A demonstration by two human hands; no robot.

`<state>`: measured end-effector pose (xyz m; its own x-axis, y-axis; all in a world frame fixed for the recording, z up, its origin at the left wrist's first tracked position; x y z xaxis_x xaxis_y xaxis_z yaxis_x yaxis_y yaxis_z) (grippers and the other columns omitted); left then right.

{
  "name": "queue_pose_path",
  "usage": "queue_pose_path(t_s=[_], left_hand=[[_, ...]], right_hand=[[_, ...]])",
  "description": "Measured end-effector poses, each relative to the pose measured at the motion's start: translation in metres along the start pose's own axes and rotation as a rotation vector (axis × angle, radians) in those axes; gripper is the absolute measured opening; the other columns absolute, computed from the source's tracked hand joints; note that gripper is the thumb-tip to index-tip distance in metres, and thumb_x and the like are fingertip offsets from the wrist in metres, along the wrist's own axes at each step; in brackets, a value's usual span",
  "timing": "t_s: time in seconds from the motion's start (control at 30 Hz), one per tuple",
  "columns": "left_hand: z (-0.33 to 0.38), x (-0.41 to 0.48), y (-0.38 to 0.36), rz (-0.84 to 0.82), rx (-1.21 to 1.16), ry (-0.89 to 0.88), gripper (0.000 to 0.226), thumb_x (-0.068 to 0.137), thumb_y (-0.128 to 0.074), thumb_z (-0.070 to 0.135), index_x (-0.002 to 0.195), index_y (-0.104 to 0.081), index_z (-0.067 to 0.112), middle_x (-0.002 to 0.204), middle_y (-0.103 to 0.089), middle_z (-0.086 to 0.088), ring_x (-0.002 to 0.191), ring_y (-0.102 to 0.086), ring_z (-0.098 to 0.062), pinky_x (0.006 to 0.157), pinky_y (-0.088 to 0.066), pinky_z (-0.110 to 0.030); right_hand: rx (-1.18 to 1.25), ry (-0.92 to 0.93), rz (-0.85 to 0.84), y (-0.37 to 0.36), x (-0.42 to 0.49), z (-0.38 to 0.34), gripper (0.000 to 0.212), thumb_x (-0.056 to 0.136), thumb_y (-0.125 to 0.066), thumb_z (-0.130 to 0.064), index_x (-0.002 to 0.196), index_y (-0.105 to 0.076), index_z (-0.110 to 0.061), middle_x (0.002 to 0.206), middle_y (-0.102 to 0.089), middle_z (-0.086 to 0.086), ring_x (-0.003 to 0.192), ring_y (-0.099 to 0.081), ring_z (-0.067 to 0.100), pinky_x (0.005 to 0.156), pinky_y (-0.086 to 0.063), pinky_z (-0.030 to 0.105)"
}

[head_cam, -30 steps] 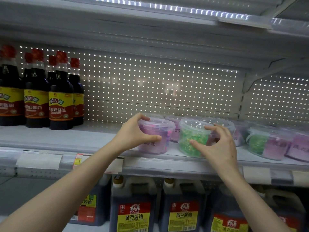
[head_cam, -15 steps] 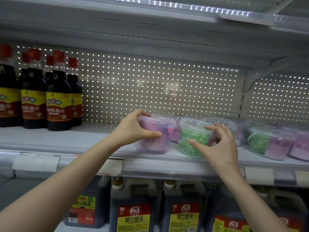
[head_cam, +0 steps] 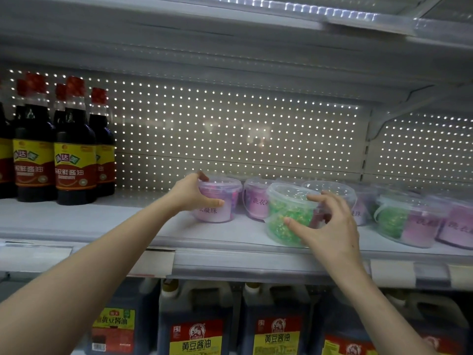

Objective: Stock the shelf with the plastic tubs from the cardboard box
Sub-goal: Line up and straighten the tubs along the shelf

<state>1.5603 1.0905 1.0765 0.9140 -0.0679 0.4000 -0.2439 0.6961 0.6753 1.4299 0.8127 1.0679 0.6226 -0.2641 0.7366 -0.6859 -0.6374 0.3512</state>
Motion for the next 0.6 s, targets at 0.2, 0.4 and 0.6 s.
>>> queue_pose_path(t_s=[0.2, 0.4, 0.6], left_hand=[[-0.018, 0.015, 0.013, 0.020, -0.006, 0.029, 0.063, 0.061, -0.087, 0.033, 0.112, -0.053, 0.016, 0.095, -0.061, -0.003, 0.086, -0.060, -0.020, 0.073, -0.047, -0.027], [-0.035, 0.017, 0.022, 0.043, -0.010, 0.043, 0.065, 0.060, -0.087, 0.031, 0.112, -0.051, 0.014, 0.097, -0.063, -0.006, 0.088, -0.061, -0.023, 0.079, -0.050, -0.033], [-0.039, 0.026, 0.018, 0.022, 0.057, 0.068, 0.067, 0.068, -0.083, 0.032, 0.121, -0.047, 0.013, 0.101, -0.062, -0.009, 0.091, -0.059, -0.027, 0.080, -0.049, -0.034]], right_hand=[[-0.011, 0.007, -0.007, -0.002, 0.002, 0.000, 0.055, 0.060, -0.084, -0.042, 0.107, -0.057, -0.032, 0.132, -0.043, -0.011, 0.113, -0.051, 0.012, 0.096, -0.043, 0.034], [-0.036, 0.018, -0.012, -0.004, 0.003, 0.001, 0.055, 0.061, -0.084, -0.042, 0.107, -0.056, -0.030, 0.121, -0.040, -0.017, 0.107, -0.051, 0.010, 0.085, -0.036, 0.024], [-0.021, 0.011, -0.015, -0.004, 0.003, 0.002, 0.054, 0.060, -0.084, -0.043, 0.106, -0.056, -0.033, 0.127, -0.044, -0.014, 0.112, -0.051, 0.011, 0.092, -0.041, 0.029]])
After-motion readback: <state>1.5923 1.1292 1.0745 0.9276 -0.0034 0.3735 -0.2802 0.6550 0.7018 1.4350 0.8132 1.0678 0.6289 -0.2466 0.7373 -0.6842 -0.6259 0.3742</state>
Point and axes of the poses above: each hand's wrist, its own x-axis towards the middle knuckle, its own y-axis out of the back of the hand, z = x × y, the point moved 10 cm from there along x, towards the middle knuckle
